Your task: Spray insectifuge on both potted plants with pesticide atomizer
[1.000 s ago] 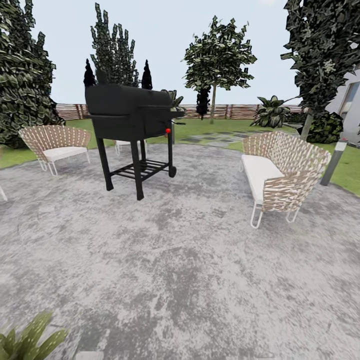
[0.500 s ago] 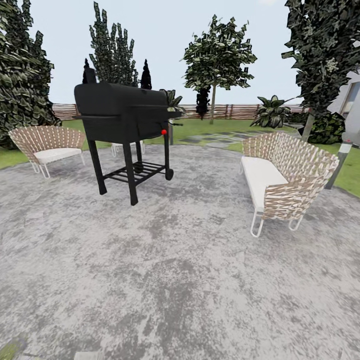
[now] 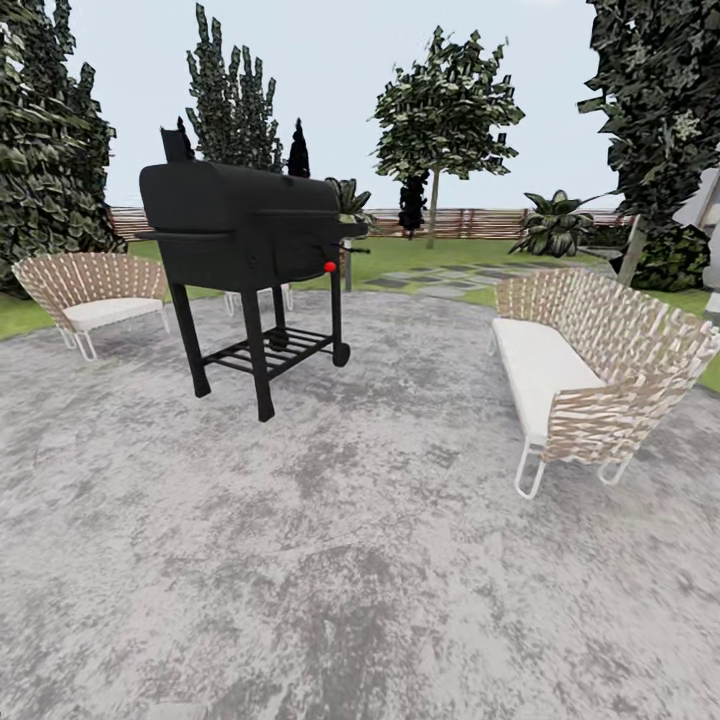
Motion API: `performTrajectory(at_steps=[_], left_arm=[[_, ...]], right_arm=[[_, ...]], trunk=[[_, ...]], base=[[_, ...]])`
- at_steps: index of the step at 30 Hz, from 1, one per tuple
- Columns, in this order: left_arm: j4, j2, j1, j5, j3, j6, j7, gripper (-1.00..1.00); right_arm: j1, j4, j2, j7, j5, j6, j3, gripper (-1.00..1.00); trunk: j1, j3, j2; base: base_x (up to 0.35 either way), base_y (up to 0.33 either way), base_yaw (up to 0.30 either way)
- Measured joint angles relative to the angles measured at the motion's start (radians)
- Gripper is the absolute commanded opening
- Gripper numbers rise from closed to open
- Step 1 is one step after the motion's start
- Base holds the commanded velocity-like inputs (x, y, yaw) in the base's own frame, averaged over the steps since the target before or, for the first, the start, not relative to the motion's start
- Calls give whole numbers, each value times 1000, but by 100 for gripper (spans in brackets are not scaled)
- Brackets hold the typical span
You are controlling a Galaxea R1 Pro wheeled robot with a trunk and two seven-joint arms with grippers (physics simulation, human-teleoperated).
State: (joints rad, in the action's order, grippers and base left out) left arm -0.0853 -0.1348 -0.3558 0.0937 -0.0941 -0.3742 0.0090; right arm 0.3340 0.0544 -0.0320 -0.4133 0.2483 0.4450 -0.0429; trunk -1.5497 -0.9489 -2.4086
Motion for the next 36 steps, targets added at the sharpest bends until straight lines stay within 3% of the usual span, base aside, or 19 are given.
performTrajectory(at_steps=[36], left_arm=[[0, -2, 1, 0, 0, 0, 3, -100]], right_arm=[[0, -1, 0, 0, 0, 0, 0, 100]], trunk=[[0, 0, 0]], base=[[340, 0, 275]])
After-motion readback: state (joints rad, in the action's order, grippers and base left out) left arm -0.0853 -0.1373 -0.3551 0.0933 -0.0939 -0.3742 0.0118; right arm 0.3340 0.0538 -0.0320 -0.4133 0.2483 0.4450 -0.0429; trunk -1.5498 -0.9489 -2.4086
